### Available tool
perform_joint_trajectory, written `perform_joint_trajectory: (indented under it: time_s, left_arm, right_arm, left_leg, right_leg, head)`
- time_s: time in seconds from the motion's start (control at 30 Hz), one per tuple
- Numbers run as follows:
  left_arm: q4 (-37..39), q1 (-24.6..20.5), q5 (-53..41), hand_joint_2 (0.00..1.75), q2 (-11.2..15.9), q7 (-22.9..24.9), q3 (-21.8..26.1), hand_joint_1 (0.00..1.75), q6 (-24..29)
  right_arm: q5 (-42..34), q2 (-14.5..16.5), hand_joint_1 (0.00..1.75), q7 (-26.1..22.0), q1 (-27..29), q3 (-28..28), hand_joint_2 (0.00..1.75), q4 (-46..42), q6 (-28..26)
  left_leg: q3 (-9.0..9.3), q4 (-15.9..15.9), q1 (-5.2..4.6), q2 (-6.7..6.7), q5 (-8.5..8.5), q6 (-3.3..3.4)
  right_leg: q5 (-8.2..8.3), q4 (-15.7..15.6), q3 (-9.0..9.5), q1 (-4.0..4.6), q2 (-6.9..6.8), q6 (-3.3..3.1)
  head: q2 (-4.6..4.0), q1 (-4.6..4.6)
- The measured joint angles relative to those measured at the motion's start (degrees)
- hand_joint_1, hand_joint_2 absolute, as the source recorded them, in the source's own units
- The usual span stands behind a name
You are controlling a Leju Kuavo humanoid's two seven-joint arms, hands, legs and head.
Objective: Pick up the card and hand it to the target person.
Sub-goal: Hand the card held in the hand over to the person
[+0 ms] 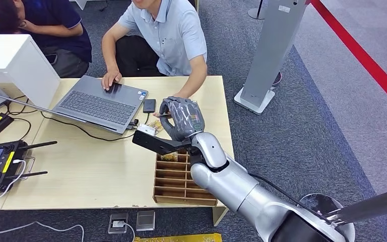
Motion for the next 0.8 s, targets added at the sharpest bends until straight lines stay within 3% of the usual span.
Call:
perform_joint_trajectory:
  time_s: [0.1, 0.43, 0.8]
  left_arm:
    - [0.00, 0.01, 0.07, 0.00, 0.02, -0.01, -0.02, 0.00, -0.62]
    - [0.00, 0.02, 0.73, 0.00, 0.18, 0.05, -0.42, 0.00, -0.57]
    - [0.00, 0.10, 2.08, 0.00, 0.33, 0.41, -0.55, 0.00, 0.28]
  right_arm:
    - [0.03, 1.24, 0.00, -0.10, -0.86, 0.26, 1.75, 3.95, -0.10]
    - [-1.56, 3.54, 0.00, -0.37, -2.33, 1.03, 1.75, 11.82, -2.04]
    - [-6.93, 1.96, 0.00, 0.03, -3.20, 0.21, 1.75, 8.07, -5.41]
  left_leg:
    - [0.00, 0.00, 0.00, 0.00, 0.00, 0.00]
    - [0.00, 0.00, 0.00, 0.01, 0.00, 0.00]
    - [0.03, 0.02, 0.00, 0.02, 0.00, 0.00]
  right_leg:
    - [0.00, 0.00, 0.00, 0.00, 0.01, 0.00]
    - [0.00, 0.00, -0.03, 0.00, 0.01, 0.00]
    - [0.01, 0.00, -0.03, 0.00, 0.02, -0.01]
  head:
    - [0.00, 0.01]
    - [0.00, -0.02]
    - [0.00, -0.02]
